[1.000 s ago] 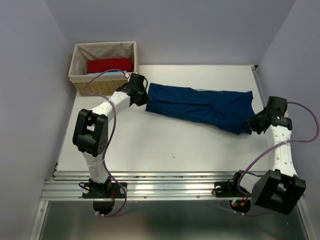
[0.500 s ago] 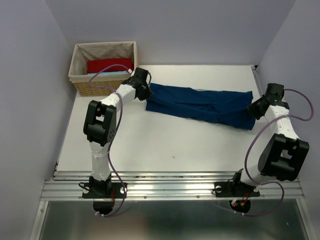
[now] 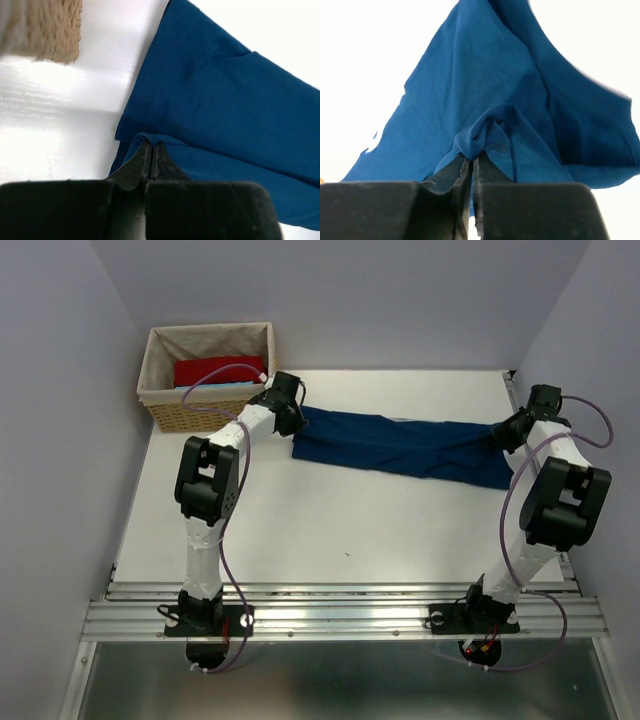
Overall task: Roll the t-shirts
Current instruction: Fold the T-shirt at the center of the board.
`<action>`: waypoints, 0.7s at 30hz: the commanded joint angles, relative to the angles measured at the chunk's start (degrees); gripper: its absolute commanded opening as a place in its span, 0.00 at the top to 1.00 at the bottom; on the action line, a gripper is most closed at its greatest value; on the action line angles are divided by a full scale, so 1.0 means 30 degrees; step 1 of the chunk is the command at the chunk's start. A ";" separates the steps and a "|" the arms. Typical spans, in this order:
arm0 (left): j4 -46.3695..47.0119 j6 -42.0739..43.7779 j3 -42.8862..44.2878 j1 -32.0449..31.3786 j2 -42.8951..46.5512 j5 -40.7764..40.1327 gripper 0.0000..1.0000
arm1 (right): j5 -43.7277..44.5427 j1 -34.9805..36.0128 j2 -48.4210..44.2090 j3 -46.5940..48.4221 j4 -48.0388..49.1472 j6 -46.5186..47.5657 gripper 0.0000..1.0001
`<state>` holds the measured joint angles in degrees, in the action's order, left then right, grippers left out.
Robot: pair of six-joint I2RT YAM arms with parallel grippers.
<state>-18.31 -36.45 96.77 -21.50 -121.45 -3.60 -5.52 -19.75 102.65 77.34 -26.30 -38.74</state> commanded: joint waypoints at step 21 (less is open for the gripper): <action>-0.0754 0.2246 0.1493 -0.0891 0.2014 0.0993 0.52 | -0.0620 0.0928 -0.1463 -0.3367 0.1677 0.0991 0.50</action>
<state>-20.29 -31.51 101.21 -23.29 -122.78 -1.61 -6.72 -16.80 99.09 69.30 -24.38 -35.97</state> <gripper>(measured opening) 0.477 0.501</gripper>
